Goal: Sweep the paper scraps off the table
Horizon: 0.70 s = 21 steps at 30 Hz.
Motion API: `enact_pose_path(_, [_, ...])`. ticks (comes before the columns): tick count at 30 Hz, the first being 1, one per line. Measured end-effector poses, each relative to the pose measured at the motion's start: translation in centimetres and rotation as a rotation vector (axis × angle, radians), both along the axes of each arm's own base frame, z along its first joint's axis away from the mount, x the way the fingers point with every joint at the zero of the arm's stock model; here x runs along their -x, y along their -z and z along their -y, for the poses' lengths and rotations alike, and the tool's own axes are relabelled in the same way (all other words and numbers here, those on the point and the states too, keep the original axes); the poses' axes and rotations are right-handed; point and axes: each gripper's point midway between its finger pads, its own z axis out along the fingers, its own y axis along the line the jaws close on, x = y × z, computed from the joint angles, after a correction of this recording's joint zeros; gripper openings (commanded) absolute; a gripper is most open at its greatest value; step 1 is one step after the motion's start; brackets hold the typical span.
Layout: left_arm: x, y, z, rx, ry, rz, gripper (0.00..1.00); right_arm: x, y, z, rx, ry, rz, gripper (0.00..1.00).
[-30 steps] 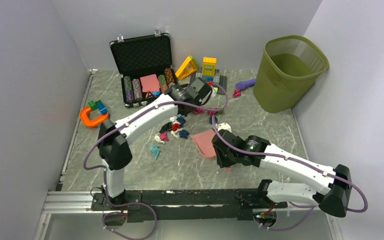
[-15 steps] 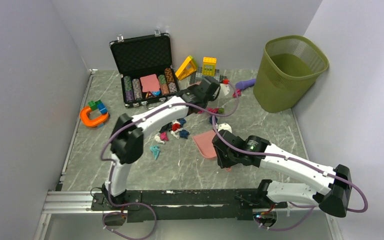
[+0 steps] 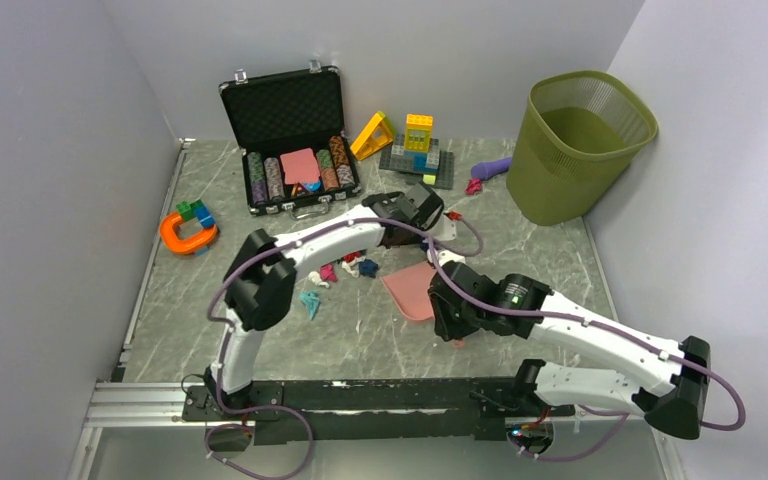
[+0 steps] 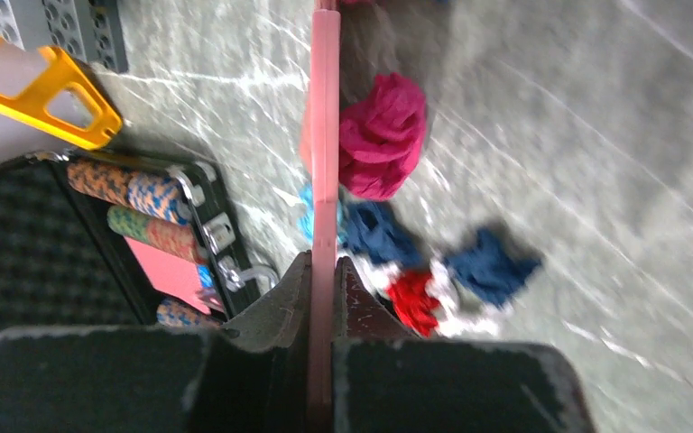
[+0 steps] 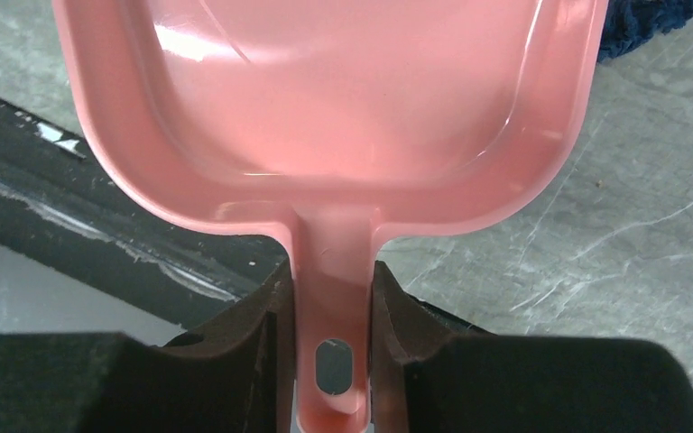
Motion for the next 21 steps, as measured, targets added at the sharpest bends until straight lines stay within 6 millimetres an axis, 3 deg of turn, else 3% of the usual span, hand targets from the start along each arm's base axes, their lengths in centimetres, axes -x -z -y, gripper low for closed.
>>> enact_pose_path(5, [3.3,-3.4,-2.0,0.058,0.004,-0.065,0.00,0.7,-2.4,0.0,-0.067,-0.021,0.013,0.00])
enact_pose_path(8, [3.8,-5.8,-2.4,0.111,-0.018,-0.049,0.00,1.0,-4.8,0.3,-0.129,-0.014,0.040,0.00])
enact_pose_path(13, [3.0,-8.4,-2.3,0.213,-0.105,0.013,0.00,0.6,-8.2,2.0,-0.152,0.097,0.085,0.00])
enact_pose_path(17, [1.8,-10.6,-1.4,0.342,-0.206,0.069,0.00,-0.4,-8.6,4.1,-0.113,0.255,0.126,0.00])
enact_pose_path(21, [0.9,-13.9,0.8,0.566,-0.319,0.069,0.00,-1.1,-9.2,6.6,-0.102,0.415,0.185,0.00])
